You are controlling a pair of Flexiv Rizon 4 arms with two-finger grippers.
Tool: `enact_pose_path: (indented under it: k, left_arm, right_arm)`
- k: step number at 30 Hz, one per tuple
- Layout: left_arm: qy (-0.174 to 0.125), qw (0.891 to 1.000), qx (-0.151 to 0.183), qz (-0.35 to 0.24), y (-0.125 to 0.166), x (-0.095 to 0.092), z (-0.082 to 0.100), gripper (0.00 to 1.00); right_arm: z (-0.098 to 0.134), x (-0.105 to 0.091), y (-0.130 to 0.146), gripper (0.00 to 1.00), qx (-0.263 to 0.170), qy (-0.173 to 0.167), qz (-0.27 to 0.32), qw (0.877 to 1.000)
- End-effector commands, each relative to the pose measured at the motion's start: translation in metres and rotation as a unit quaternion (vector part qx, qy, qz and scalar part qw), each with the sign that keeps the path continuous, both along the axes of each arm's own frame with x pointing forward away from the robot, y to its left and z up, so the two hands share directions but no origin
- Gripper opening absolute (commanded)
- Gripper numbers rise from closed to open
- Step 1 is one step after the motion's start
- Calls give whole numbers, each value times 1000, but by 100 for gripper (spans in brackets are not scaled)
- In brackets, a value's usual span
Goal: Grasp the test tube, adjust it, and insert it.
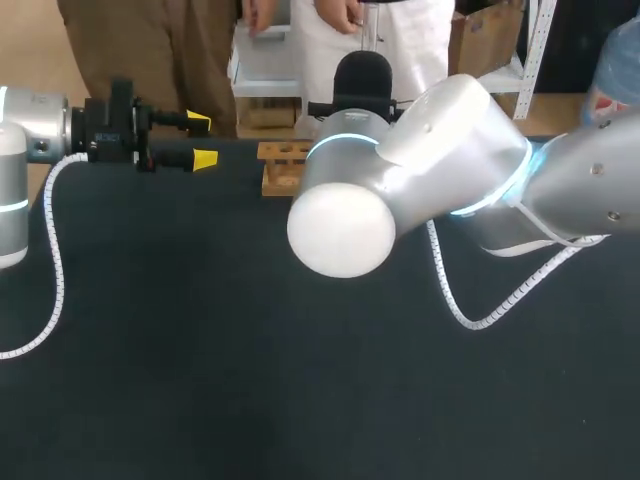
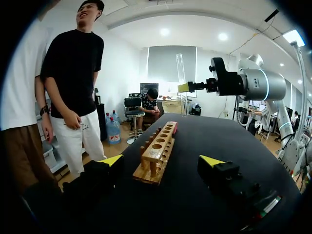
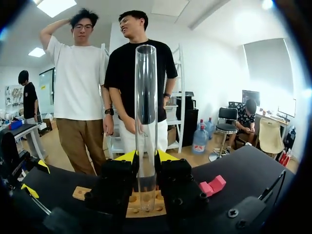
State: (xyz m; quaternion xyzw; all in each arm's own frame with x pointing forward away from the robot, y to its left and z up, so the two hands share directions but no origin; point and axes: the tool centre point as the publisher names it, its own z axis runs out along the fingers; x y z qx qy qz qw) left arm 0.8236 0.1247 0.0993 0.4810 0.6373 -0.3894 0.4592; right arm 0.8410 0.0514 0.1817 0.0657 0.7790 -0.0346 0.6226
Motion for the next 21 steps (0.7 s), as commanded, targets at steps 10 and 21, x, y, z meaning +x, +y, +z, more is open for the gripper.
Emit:
enact_pose_path:
  k: [10, 21]
  left_arm:
    - [-2, 1000, -1, 0, 0, 0, -1, 100]
    - [-2, 1000, -1, 0, 0, 0, -1, 100]
  right_arm:
    - [-13, 13, 4, 0, 1, -19, 7, 1000]
    - [-20, 20, 2, 0, 7, -31, 3, 999]
